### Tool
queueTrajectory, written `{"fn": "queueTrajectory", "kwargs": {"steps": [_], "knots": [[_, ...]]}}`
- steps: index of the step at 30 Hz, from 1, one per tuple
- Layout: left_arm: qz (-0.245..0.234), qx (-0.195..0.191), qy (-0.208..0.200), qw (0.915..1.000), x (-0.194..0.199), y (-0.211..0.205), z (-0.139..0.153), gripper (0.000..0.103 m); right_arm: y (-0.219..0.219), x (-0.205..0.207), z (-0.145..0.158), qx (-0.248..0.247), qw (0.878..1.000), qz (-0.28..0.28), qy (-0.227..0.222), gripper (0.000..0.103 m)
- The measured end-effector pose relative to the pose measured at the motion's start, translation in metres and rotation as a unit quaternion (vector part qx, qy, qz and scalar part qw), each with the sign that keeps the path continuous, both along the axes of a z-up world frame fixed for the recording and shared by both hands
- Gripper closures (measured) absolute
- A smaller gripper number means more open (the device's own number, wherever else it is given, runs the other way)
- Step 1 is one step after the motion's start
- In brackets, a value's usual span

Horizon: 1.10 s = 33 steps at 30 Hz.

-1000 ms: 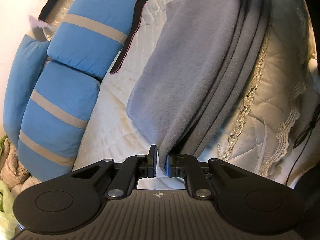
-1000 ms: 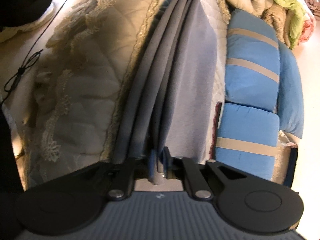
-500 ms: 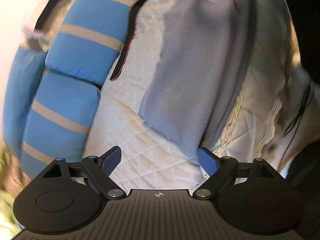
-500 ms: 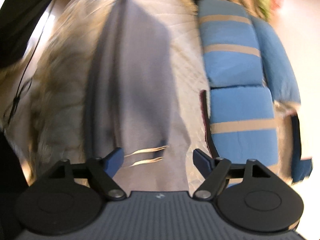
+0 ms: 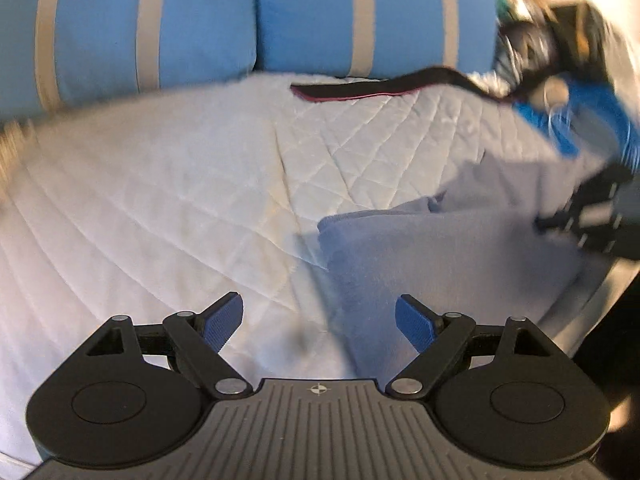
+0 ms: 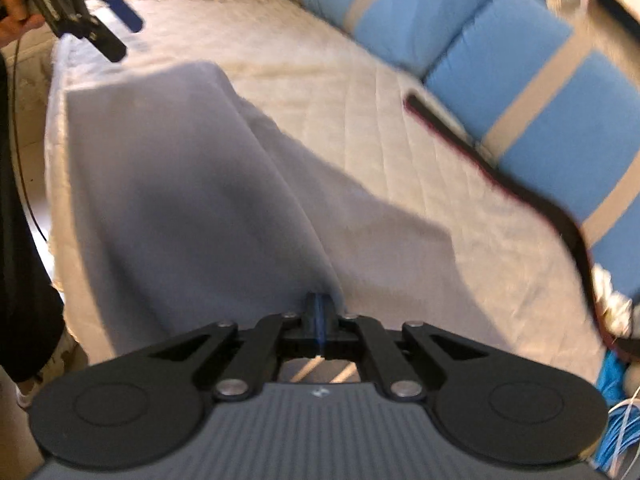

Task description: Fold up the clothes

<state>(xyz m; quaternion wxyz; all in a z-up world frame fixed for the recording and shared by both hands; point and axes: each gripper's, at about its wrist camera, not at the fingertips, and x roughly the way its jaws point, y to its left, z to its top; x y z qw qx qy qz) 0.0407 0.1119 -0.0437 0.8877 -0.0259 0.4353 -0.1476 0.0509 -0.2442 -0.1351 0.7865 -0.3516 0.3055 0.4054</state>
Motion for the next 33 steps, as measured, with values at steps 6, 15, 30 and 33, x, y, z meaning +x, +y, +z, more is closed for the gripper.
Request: {"fn": "queueTrajectory", "kwargs": {"steps": [6, 15, 30, 33], "knots": [[0.01, -0.219, 0.081, 0.9724, 0.035, 0.031, -0.044, 0.02, -0.002, 0.007, 0.0, 0.003, 1.0, 0.001, 0.002, 0.087], [0.0, -0.385, 0.142, 0.912, 0.05, 0.059, -0.074, 0.022, -0.006, 0.014, 0.0, 0.008, 1.0, 0.006, 0.004, 0.086], [-0.031, -0.384, 0.159, 0.909, 0.067, 0.036, -0.074, 0.026, -0.005, 0.013, -0.001, 0.003, 1.0, 0.008, 0.0, 0.086], [-0.047, -0.384, 0.184, 0.9036, 0.061, 0.035, -0.075, 0.028, -0.005, 0.013, -0.001, 0.003, 1.0, 0.007, 0.0, 0.086]]}}
